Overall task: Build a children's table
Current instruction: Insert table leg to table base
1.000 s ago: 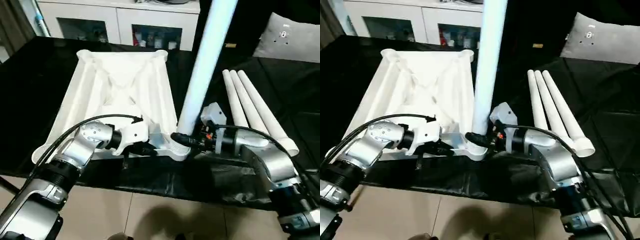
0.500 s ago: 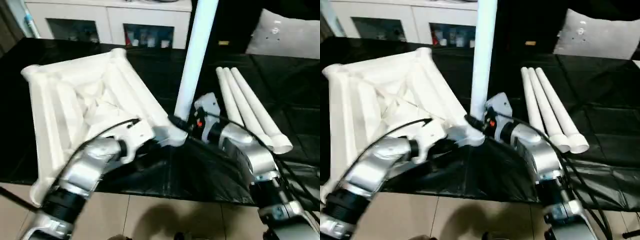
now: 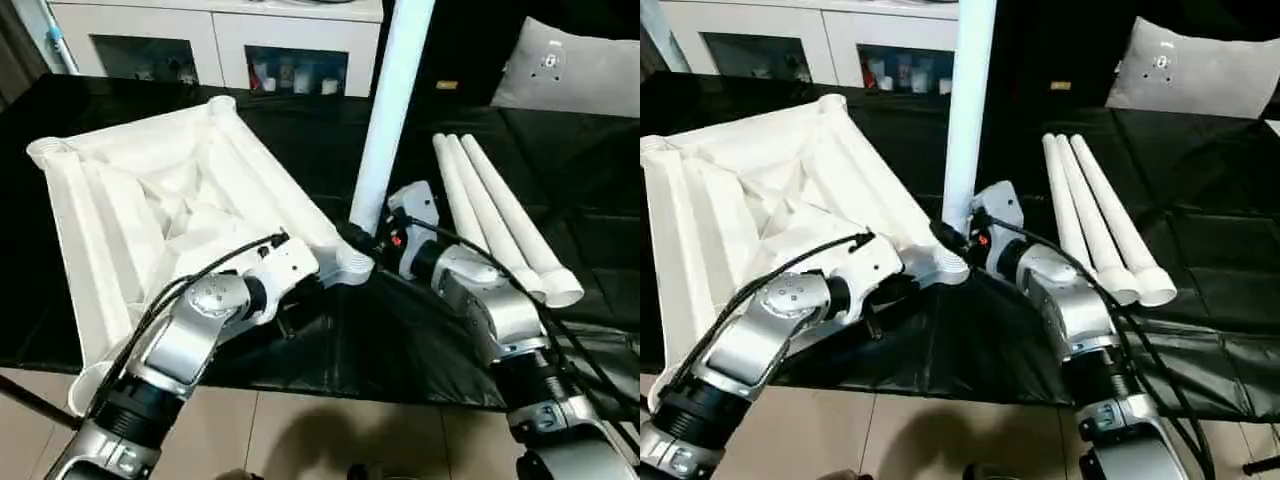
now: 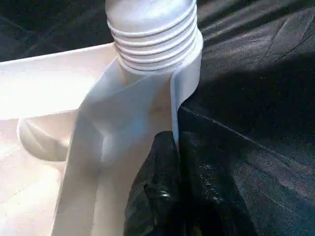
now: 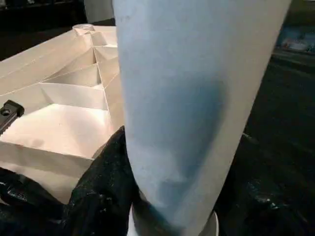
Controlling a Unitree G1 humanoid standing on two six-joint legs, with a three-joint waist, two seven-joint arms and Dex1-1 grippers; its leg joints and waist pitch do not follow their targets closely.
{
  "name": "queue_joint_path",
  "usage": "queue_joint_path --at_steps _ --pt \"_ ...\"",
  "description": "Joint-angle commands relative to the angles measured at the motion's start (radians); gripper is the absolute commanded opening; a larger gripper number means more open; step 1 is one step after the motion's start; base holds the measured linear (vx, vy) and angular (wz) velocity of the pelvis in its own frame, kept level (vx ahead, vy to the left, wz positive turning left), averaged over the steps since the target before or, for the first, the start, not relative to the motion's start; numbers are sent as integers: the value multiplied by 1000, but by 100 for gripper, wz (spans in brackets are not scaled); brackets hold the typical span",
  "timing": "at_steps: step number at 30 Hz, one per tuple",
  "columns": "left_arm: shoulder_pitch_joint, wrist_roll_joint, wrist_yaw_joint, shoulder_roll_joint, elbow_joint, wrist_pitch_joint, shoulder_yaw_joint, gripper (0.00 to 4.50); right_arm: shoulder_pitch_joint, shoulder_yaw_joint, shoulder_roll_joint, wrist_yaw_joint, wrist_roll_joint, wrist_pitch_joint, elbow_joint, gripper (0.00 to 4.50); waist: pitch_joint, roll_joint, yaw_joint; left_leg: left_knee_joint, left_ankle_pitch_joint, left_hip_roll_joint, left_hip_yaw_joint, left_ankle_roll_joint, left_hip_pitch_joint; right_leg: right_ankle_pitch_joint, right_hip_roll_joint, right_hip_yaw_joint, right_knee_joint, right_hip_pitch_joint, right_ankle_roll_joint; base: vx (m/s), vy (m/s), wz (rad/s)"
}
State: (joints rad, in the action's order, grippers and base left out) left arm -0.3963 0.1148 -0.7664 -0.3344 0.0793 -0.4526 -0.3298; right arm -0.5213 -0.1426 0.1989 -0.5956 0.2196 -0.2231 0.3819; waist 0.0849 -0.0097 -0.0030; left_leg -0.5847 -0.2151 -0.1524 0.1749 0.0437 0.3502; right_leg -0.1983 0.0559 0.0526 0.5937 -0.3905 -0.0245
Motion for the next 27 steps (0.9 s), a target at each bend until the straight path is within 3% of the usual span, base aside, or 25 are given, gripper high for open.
queue_joint_path --at_steps 1,4,6,8,10,13,16,27 --pt "-5 -8 -36 -1 -42 8 -37 0 44 -2 7 66 -64 -49 136 223 -33 9 9 92 -318 -83 -43 -17 3 -469 104 -65 -100 20 -173 0 0 0" --pt "-12 -9 -40 -11 -26 10 -37 0 51 5 10 62 -61 -38 130 223 -34 12 9 92 -320 -84 -44 -16 2 -462 104 -66 -100 19 -172 0 0 0" --pt "-16 -7 -45 -14 -12 15 -37 0 58 8 13 57 -59 -33 122 263 -35 10 9 92 -312 -84 -42 -17 4 -444 103 -66 -99 20 -176 0 0 0" --pt "-19 -6 -51 -20 2 20 -38 0 67 11 17 49 -55 -19 113 268 -39 12 13 90 -284 -84 -40 -19 2 -390 102 -67 -95 22 -194 0 0 0" --pt "-27 -6 -62 -31 26 33 -38 0 87 19 25 30 -40 -10 88 294 -53 15 23 82 -158 -84 -34 -44 8 -167 99 -66 -72 34 -233 0 0 0" --pt "-37 -10 -79 -39 43 44 -41 0 103 24 40 14 -34 2 69 315 -53 15 28 75 -116 -81 -28 -72 8 -73 99 -62 -64 38 -271 0 0 0" --pt "-46 -8 -99 -53 63 62 -48 0 124 32 59 -13 -20 5 45 349 -54 17 41 72 -95 -83 -25 -85 6 -48 99 -61 -62 40 -282 0 0 0" --pt "-82 5 -248 -133 142 198 -120 0 196 49 211 -249 37 56 -79 438 -57 17 49 65 -58 -84 -26 -115 10 -10 100 -54 -52 49 -282 0 0 0"
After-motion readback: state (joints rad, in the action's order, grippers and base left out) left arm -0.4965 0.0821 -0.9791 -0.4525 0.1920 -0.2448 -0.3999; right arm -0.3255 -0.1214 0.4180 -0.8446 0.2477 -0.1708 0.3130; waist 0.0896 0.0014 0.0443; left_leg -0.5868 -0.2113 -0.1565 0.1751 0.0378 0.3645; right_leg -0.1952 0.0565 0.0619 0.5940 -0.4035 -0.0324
